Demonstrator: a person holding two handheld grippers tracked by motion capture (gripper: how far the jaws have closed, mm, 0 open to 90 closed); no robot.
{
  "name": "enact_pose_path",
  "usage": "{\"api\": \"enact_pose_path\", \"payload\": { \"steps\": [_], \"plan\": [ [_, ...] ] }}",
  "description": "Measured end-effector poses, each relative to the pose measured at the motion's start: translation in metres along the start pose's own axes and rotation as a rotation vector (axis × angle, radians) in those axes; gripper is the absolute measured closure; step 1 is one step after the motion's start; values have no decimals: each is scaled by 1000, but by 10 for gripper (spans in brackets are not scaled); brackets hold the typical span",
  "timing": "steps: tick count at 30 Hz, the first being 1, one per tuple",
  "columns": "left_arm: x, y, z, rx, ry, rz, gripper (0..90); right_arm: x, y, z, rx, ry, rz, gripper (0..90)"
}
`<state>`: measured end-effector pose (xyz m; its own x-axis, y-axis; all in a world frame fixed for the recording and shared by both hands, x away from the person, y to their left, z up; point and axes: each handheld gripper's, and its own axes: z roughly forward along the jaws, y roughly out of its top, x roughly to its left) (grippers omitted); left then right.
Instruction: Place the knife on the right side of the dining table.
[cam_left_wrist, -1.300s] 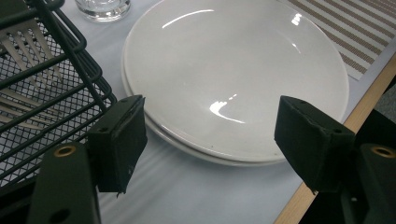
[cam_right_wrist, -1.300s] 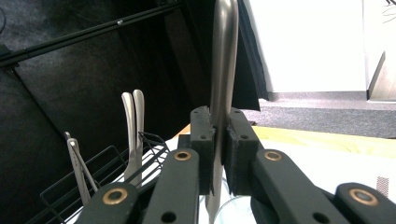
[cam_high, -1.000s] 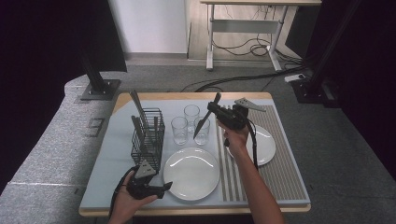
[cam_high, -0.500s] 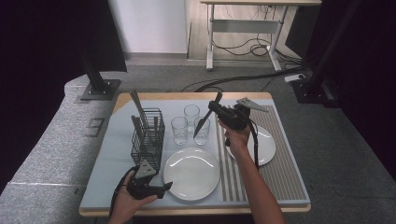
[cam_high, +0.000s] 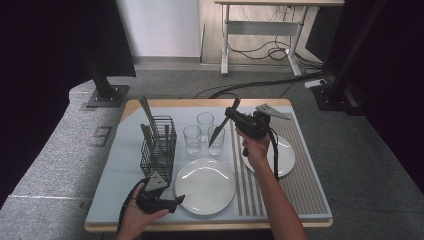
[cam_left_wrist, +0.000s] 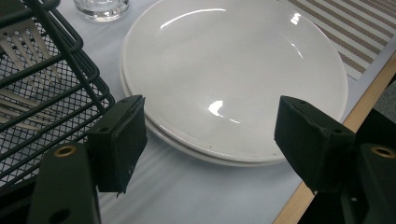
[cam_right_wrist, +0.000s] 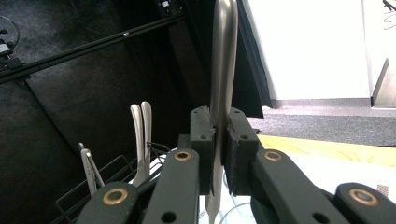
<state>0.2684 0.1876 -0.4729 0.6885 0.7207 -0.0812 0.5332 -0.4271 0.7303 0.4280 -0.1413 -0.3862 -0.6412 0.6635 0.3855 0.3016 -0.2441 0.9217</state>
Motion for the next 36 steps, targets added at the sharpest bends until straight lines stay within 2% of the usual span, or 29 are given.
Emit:
{"api": "enact_pose_path", "payload": {
  "steps": [21, 36],
  "plan": [
    [0, 0, 0, 1, 0, 1, 256, -2, 1, -3, 8, -9, -13, 836],
    [-1, 0, 1, 3, -1, 0, 256, -8, 4, -15, 3, -27, -7, 835]
  ]
}}
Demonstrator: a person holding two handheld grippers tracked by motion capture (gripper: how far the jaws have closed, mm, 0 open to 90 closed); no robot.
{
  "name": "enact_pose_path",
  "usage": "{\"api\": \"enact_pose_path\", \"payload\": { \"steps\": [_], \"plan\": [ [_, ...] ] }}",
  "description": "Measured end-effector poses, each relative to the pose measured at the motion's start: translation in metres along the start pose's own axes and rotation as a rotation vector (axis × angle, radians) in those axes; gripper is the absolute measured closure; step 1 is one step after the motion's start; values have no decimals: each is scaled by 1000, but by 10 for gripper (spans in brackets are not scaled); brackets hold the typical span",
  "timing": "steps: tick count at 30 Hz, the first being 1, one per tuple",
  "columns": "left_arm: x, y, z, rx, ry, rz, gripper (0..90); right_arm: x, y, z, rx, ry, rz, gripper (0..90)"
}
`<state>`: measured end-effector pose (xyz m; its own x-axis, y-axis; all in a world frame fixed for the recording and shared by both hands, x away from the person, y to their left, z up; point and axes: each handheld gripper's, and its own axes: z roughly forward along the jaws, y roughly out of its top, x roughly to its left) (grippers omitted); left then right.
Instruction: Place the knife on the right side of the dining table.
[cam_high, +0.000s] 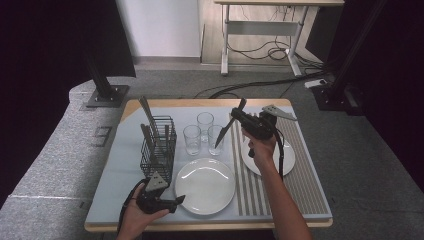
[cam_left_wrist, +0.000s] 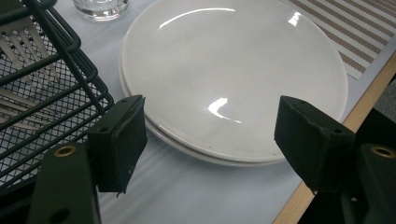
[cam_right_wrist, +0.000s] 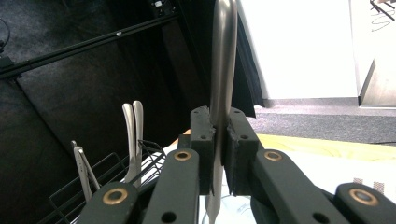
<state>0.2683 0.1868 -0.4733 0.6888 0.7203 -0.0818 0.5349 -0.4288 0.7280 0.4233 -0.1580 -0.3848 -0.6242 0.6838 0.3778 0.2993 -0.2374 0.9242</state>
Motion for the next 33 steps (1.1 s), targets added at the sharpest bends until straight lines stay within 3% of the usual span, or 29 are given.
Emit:
{"api": "enact_pose_path", "payload": {
  "steps": [17, 33],
  "plan": [
    [2, 0, -1, -3, 6, -4, 256, -9, -4, -11, 4, -22, 4, 835],
    [2, 0, -2, -8, 7, -5, 256, -26, -4, -20, -2, -68, 19, 835]
  ]
}}
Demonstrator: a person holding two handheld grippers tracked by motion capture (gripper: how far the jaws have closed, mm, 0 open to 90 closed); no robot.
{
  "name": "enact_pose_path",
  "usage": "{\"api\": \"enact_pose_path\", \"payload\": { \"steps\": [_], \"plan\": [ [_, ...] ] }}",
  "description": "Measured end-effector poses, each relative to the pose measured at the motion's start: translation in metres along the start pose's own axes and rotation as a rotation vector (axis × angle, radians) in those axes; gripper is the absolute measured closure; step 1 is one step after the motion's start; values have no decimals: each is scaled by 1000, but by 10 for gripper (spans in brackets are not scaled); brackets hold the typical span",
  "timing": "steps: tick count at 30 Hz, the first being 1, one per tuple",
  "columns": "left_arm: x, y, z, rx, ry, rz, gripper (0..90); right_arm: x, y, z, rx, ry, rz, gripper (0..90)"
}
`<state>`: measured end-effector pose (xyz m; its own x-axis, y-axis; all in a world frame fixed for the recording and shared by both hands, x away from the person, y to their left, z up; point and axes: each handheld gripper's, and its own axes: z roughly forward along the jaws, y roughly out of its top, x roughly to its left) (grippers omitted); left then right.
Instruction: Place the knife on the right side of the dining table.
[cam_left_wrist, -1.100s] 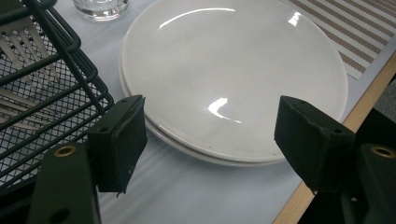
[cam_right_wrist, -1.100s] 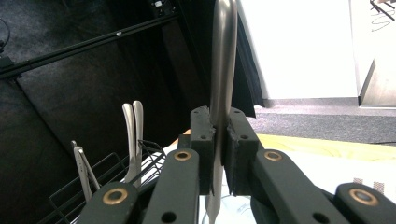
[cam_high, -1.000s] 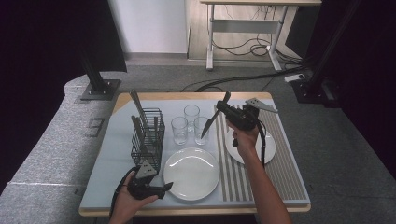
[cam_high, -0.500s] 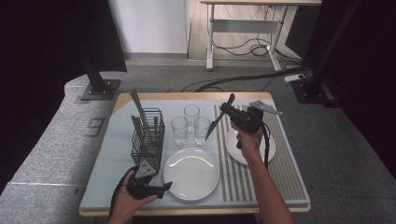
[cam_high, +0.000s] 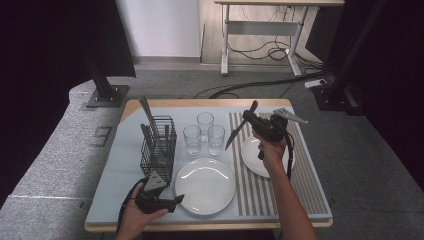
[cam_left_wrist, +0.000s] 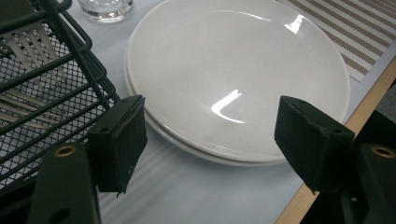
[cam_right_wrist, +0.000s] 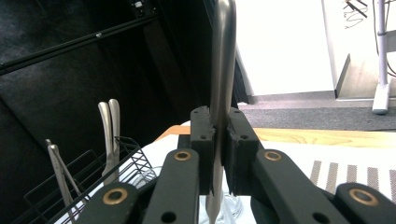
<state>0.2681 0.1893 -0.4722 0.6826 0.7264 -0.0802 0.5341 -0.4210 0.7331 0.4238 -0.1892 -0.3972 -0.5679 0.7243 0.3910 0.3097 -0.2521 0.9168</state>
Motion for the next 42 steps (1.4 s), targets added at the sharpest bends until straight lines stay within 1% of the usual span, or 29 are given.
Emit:
{"api": "enact_pose_path", "payload": {
  "steps": [3, 18, 42],
  "plan": [
    [0, 0, 0, 0, 2, -1, 256, -4, 0, -1, 2, -10, 7, 835],
    [0, 0, -1, -1, 2, 2, 257, -16, 0, -2, 9, -57, 6, 835],
    [0, 0, 0, 1, 2, 6, 256, -31, 0, -4, 14, -96, 27, 835]
  ]
}}
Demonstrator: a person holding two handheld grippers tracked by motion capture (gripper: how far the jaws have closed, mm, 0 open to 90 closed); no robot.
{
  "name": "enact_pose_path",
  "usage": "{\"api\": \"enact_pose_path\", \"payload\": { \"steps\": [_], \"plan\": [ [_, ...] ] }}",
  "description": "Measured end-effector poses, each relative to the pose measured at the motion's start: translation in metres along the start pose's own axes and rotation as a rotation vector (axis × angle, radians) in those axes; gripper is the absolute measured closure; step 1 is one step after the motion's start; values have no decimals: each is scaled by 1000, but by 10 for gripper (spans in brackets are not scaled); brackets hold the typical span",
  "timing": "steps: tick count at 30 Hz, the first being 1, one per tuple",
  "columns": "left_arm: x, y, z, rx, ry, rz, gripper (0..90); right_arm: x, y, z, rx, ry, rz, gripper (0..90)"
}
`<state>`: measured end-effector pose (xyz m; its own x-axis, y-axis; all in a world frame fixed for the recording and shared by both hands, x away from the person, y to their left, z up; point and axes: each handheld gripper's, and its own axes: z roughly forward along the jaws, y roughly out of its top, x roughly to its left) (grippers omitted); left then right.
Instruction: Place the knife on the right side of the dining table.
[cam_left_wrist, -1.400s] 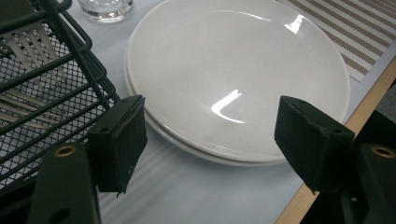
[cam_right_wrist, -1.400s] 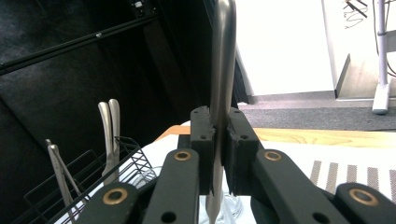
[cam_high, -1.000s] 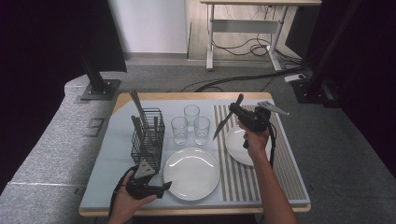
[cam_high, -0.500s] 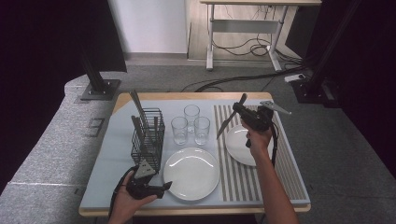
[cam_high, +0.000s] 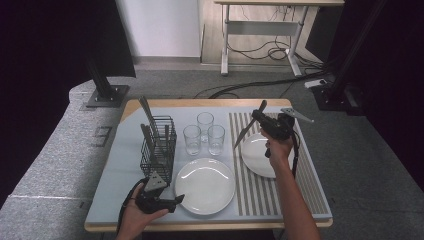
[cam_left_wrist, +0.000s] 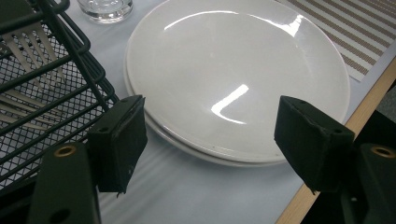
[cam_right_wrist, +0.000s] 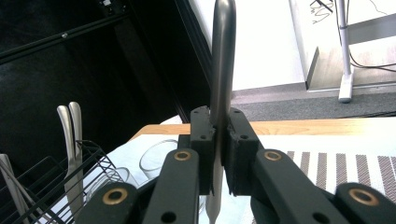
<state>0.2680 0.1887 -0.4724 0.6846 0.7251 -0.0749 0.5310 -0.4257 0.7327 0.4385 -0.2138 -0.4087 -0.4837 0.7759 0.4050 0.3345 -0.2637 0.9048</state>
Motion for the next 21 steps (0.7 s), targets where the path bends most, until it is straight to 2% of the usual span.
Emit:
{"api": "enact_pose_path", "payload": {
  "steps": [12, 21],
  "plan": [
    [0, 0, 0, 1, 3, 0, 257, -7, 2, 5, -13, -13, 4, 835],
    [0, 0, -1, -2, 4, -1, 257, -18, 0, 11, -4, -40, 16, 835]
  ]
}}
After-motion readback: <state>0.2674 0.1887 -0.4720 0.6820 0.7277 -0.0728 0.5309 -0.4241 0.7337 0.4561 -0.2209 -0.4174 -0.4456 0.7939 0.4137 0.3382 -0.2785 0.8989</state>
